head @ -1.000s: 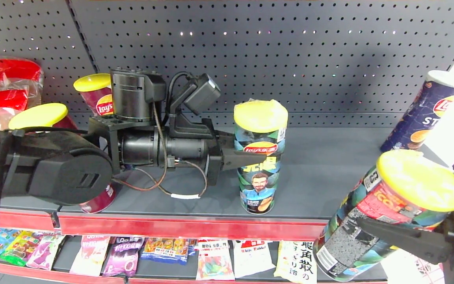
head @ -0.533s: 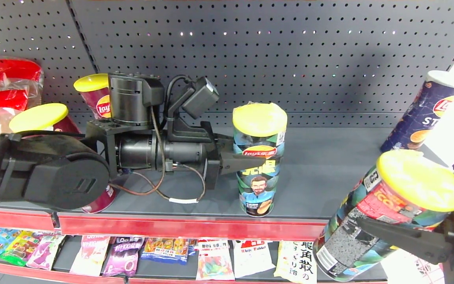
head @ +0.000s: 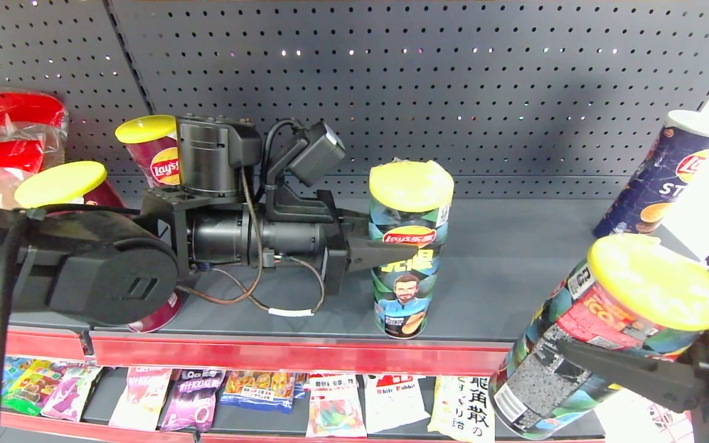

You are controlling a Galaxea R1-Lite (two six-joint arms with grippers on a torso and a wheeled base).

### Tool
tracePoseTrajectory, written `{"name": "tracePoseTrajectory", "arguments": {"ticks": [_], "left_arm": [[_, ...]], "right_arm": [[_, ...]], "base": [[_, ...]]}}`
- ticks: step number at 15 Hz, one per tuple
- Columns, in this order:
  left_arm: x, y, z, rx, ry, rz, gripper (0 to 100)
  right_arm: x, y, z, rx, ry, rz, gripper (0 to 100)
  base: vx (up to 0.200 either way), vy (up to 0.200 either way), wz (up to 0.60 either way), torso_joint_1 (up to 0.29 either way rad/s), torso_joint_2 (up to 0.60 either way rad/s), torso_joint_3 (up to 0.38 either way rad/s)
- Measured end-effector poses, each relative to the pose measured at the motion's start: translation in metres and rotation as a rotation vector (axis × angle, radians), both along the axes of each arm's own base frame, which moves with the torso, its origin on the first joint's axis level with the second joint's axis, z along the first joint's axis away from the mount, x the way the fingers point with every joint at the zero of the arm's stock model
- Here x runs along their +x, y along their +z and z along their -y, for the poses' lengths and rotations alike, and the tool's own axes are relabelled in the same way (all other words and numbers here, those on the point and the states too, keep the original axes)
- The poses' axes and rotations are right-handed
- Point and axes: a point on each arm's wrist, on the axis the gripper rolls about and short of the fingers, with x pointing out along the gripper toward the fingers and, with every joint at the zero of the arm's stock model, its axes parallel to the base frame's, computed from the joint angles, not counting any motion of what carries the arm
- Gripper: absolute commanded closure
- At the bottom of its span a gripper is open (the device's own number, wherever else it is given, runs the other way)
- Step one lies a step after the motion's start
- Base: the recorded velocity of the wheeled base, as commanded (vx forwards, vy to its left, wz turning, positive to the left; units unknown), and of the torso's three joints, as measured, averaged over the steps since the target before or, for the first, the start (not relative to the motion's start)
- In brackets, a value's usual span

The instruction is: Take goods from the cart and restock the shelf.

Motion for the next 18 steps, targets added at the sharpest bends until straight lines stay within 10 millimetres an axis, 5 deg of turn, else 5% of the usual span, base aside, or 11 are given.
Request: {"name": "tracePoseTrajectory", "arguments": {"ticks": [1, 10, 18], "left_arm": [[0.0, -0.001, 0.0, 0.002, -0.001, -0.001, 0], [0.0, -0.005, -0.001, 0.011, 0.017, -0.011, 0], [-0.032, -0.018, -0.029, 0.033, 0.094, -0.023, 0]], "right_arm": [[0.0, 0.0, 0.0, 0.0, 0.0, 0.001, 100], [0.001, 0.002, 0.0, 0.002, -0.001, 0.004, 100], [0.009, 0.015, -0.005, 0.015, -0.008, 0.028, 100]], "base": [[0.0, 0.0, 0.0, 0.0, 0.0, 0.0], [0.0, 0.0, 0.0, 0.0, 0.0, 0.0], [0.0, 0.0, 0.0, 0.0, 0.0, 0.0]]}}
